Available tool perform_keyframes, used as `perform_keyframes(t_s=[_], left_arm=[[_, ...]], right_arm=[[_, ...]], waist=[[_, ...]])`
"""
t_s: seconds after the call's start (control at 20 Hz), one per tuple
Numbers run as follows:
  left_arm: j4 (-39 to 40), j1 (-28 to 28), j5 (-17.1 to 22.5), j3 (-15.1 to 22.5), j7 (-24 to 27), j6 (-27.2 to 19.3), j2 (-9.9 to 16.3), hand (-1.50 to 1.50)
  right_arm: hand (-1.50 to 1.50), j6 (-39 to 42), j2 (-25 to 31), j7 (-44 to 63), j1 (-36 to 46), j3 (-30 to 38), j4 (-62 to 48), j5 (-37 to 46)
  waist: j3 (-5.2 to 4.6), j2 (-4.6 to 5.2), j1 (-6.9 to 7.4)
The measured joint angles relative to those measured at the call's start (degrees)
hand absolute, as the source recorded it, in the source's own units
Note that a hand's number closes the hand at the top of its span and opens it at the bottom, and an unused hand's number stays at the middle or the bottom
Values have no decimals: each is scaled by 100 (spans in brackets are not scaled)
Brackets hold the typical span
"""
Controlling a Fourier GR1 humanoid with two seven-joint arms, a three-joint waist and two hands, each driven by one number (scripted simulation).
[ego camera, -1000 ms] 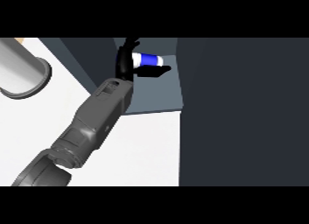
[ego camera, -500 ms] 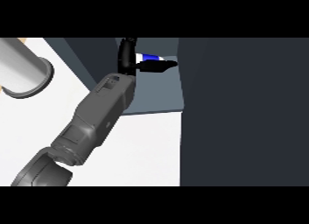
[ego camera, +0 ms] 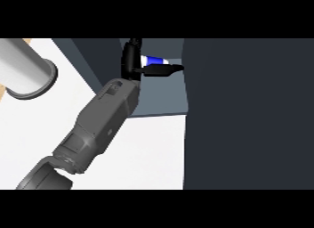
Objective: Pick up the bottled water, place it into the cabinet and close the cabinet
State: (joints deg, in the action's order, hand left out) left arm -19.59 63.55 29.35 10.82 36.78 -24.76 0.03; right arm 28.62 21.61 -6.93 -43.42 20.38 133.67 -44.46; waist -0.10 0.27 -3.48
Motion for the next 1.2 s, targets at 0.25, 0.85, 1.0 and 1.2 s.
perform_keyframes(t_s=[0.25,0.85,1.0,1.2], left_arm=[[-859,-644,442,588,-129,-1,-3,-150],[-3727,-2770,740,2147,-458,-670,-3,-150],[-4378,-3442,595,2445,-418,-787,50,-150],[-5225,-4303,535,2829,-428,-642,304,150]], right_arm=[[-150,-30,-4,66,-12,75,12,-27],[-150,-30,-128,114,-110,220,33,-88],[-150,-78,-229,144,-37,115,31,-83],[150,41,-207,131,-78,182,32,-82]], waist=[[1,-49,92],[3,-92,332],[3,-82,367],[4,-80,366]])
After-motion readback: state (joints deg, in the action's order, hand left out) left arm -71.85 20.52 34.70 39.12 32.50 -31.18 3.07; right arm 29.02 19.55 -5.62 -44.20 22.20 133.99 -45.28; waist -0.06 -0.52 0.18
